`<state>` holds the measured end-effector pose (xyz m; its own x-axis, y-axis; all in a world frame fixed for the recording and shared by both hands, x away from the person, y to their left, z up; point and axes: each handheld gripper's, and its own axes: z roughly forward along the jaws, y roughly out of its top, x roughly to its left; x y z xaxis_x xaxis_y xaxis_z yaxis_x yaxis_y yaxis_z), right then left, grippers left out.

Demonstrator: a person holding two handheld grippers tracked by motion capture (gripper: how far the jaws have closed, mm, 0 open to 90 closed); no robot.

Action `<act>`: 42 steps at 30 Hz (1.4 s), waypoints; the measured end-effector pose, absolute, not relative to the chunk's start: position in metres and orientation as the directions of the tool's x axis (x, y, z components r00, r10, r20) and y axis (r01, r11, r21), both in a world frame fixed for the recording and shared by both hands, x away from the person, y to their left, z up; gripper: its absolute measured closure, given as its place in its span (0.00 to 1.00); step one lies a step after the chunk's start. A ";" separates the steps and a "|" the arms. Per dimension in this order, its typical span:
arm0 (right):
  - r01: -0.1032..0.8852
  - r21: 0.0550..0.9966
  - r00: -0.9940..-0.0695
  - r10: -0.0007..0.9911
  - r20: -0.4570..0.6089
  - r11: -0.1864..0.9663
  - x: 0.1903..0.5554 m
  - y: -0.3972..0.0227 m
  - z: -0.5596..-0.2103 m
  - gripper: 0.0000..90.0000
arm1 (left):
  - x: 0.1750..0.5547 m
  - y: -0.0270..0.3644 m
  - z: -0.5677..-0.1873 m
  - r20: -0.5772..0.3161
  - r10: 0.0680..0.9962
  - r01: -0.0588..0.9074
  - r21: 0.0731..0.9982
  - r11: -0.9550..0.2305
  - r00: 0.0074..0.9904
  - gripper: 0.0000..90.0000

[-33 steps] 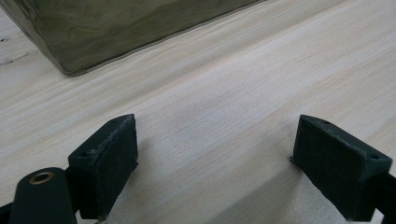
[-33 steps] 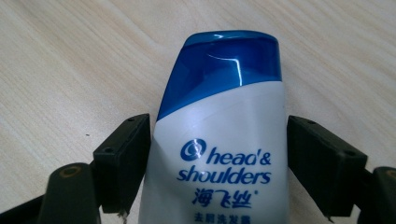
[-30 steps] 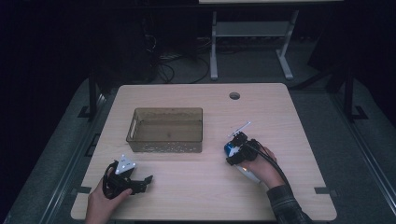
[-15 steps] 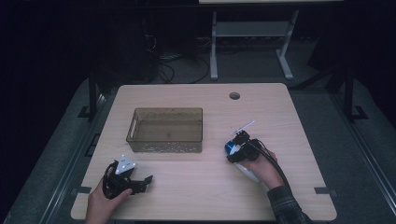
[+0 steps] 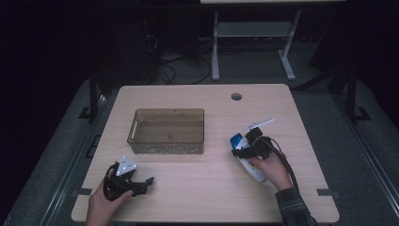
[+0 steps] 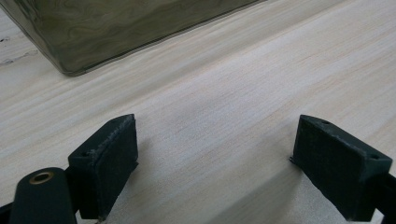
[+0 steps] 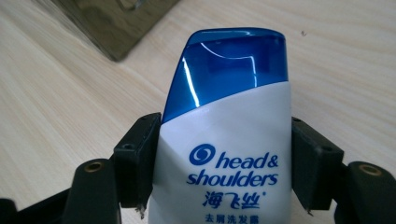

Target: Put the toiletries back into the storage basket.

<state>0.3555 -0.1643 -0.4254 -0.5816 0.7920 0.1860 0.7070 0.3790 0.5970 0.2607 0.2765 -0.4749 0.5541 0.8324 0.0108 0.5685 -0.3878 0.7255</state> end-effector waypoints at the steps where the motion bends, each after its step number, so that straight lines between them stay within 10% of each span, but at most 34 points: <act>1: 0.707 0.603 -0.579 0.792 0.194 0.369 0.355 -0.166 -0.423 0.37 | 0.261 0.276 -0.475 0.011 0.833 0.569 0.726 -0.387 0.554 0.14; 42: 0.502 0.858 -0.600 0.757 0.257 0.107 0.322 -0.218 -0.380 0.37 | 0.261 0.276 -0.475 0.011 0.833 0.567 0.728 -0.385 0.553 0.14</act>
<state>0.3221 -0.2184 -0.3800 -0.6002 0.7574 0.2571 0.5023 0.1069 0.8581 0.2607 0.2763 -0.4751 0.5526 0.8334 0.0106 0.5668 -0.3851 0.7283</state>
